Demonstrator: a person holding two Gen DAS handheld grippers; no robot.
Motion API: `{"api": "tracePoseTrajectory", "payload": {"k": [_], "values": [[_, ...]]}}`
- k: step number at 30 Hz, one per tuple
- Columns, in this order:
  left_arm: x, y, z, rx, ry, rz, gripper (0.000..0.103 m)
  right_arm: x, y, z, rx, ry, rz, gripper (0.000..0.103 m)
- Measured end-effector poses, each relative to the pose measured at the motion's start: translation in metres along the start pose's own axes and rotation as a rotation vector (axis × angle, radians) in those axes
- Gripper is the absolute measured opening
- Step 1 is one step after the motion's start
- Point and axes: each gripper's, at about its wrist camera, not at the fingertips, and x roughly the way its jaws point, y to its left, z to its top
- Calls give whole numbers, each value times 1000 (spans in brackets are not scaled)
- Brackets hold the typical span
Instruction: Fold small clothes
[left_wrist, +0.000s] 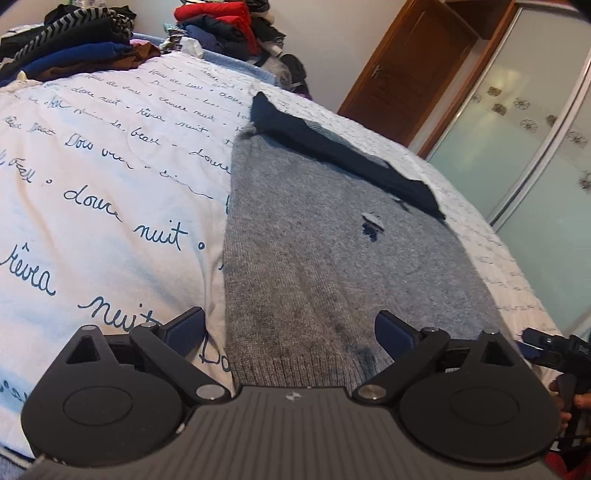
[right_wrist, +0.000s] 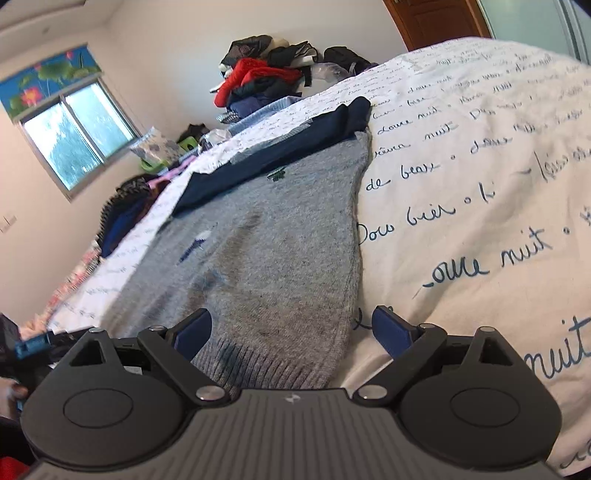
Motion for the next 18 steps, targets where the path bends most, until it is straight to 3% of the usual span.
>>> {"api": "tracePoseTrajectory", "payload": {"k": [3, 8, 10, 14, 18], "values": [[-1, 15, -1, -50, -9, -105, 99, 1, -3, 0, 31, 4, 41, 95], [3, 34, 1, -169, -32, -253, 101, 13, -3, -4, 84, 59, 303, 96], [5, 36, 1, -195, -30, -305, 101, 20, -2, -5, 126, 64, 367, 96], [14, 27, 2, -174, 1, -364, 101, 37, 1, -1, 170, 76, 441, 96], [25, 13, 2, -132, 15, -366, 101, 42, 4, 3, 150, 86, 415, 94]]}}
